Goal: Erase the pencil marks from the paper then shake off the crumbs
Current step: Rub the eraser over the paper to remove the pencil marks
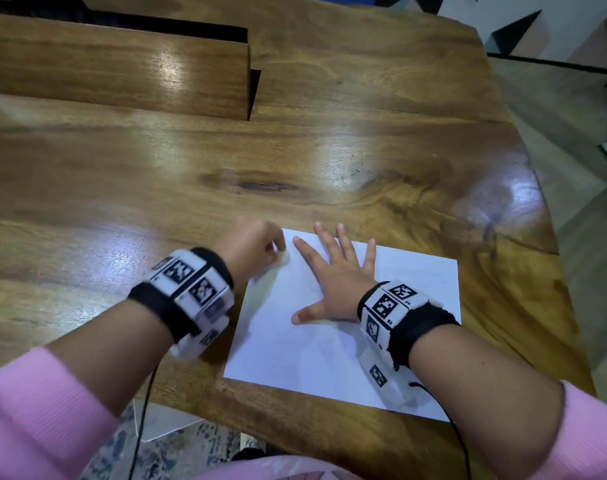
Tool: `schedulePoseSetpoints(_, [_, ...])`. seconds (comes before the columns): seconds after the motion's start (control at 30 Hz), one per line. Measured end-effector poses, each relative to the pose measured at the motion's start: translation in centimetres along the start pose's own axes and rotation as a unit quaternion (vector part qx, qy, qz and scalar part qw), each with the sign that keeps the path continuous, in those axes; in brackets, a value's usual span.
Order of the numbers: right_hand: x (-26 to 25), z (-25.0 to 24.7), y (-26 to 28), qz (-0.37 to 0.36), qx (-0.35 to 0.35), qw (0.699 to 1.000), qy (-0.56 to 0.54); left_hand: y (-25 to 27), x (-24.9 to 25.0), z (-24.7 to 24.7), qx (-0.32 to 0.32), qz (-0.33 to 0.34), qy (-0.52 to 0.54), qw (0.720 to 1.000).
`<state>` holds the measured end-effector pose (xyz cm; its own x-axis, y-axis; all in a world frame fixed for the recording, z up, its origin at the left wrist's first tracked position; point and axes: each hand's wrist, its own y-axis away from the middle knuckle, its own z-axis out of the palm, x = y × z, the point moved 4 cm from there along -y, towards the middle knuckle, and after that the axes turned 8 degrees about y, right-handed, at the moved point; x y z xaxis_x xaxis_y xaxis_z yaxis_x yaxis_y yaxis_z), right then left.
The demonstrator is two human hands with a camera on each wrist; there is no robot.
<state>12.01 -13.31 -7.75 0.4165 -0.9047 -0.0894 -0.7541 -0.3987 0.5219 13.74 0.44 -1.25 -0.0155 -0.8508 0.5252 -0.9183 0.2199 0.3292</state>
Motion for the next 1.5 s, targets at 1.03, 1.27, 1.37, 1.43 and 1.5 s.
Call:
schedulePoseSetpoints(1.03, [0.2,-0.5,0.0,-0.005,0.009,1.000,0.001,0.4,-2.0,0.2,0.006,-0.060,0.060,0.996])
schedulePoseSetpoints(1.27, [0.2,-0.5,0.0,-0.007,0.010,1.000,-0.001,-0.3,-2.1,-0.2,0.074,-0.057,0.082,0.992])
schedulePoseSetpoints(1.37, [0.2,-0.5,0.0,-0.006,0.010,1.000,-0.002,-0.2,-1.9,0.8,-0.063,-0.053,0.053,0.995])
schedulePoseSetpoints(1.43, [0.2,-0.5,0.0,-0.007,0.011,1.000,-0.003,-0.4,-1.7,0.4,-0.034,-0.054,0.065,0.996])
schedulePoseSetpoints(1.5, [0.2,-0.6,0.1,-0.008,0.010,1.000,-0.005,-1.0,-1.4,-0.5,0.077,-0.055,0.083,0.992])
